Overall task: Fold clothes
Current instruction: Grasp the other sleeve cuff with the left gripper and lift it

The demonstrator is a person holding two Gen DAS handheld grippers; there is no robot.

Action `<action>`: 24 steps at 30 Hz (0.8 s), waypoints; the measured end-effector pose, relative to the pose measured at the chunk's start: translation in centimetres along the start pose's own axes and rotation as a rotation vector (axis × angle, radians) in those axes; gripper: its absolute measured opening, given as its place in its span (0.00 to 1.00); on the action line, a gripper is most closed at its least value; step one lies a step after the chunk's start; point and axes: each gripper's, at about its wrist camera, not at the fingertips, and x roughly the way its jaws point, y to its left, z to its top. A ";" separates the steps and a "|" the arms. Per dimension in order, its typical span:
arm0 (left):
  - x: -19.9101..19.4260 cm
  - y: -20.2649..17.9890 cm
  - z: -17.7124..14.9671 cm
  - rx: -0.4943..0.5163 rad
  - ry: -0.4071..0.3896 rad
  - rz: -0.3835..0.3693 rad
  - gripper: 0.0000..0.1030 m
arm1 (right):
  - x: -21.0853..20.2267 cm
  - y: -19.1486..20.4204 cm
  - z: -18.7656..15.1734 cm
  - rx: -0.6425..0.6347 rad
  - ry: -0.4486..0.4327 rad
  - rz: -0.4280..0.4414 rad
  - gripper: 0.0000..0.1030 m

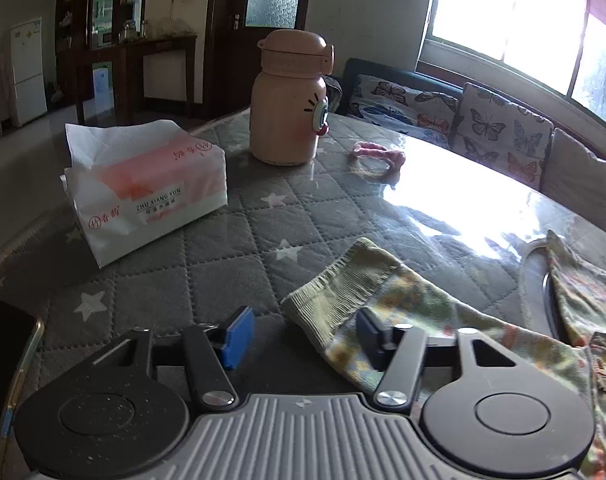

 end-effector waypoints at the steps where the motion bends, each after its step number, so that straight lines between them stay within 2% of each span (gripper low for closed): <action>1: 0.0 0.0 0.0 0.004 -0.004 0.003 0.45 | 0.0 0.1 0.0 0.000 0.000 0.002 0.77; 4: -0.1 -0.1 0.0 -0.010 -0.009 -0.030 0.16 | -0.3 0.1 -0.1 0.004 -0.003 0.006 0.77; 5: -0.4 -0.4 0.1 -0.009 -0.018 -0.034 0.13 | -0.4 0.0 -0.1 0.008 -0.004 0.010 0.77; 7: -1.1 -1.0 0.2 -0.006 -0.034 -0.046 0.11 | -0.5 -0.1 -0.1 0.016 -0.006 0.012 0.77; 11: -3.7 -3.2 0.4 -0.002 -0.074 -0.162 0.10 | -0.9 -0.6 -0.1 0.041 -0.012 0.012 0.77; 17: -8.2 -9.3 -0.1 0.067 -0.094 -0.439 0.10 | -1.2 -2.4 -0.3 0.124 -0.015 0.022 0.75; 20: -9.8 -13.0 -1.1 0.134 -0.075 -0.573 0.10 | -1.6 -3.8 -0.5 0.177 -0.022 0.022 0.70; 24: -11.2 -17.4 -2.5 0.206 -0.050 -0.709 0.10 | -2.6 -5.8 -1.0 0.239 -0.038 -0.004 0.66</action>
